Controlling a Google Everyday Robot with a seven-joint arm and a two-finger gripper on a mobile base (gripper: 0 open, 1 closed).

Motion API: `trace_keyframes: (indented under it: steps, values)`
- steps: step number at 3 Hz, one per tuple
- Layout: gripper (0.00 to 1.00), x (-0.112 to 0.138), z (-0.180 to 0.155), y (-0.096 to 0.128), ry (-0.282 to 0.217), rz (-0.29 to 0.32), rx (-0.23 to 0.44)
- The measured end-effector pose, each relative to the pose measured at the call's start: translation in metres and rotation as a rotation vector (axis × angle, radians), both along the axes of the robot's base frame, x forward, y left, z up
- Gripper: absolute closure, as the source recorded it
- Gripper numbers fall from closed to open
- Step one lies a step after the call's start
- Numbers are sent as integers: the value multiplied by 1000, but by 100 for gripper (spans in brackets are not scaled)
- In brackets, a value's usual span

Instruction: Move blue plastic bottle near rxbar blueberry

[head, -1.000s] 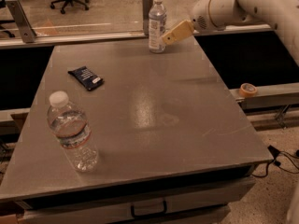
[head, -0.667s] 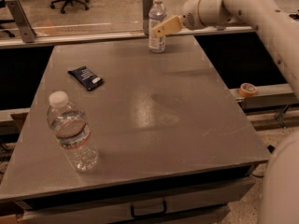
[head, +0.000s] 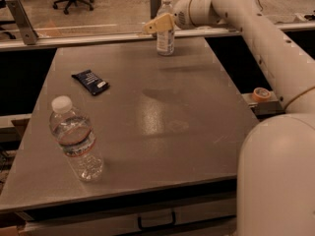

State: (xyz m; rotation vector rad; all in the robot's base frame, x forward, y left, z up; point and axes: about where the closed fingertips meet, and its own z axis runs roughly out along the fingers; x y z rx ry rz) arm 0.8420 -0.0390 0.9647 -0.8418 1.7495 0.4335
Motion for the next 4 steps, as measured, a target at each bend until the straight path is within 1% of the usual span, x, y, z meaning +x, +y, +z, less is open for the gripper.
trace_keyframes:
  steps: [1,2,3,4]
  values:
    - [16,15,-13,0,12,-32,16]
    - [40,26,-22,-12,9,-77,30]
    - [62,25,-24,-24,-2,-101,39]
    - [86,2,-2,-35,-31,-77,70]
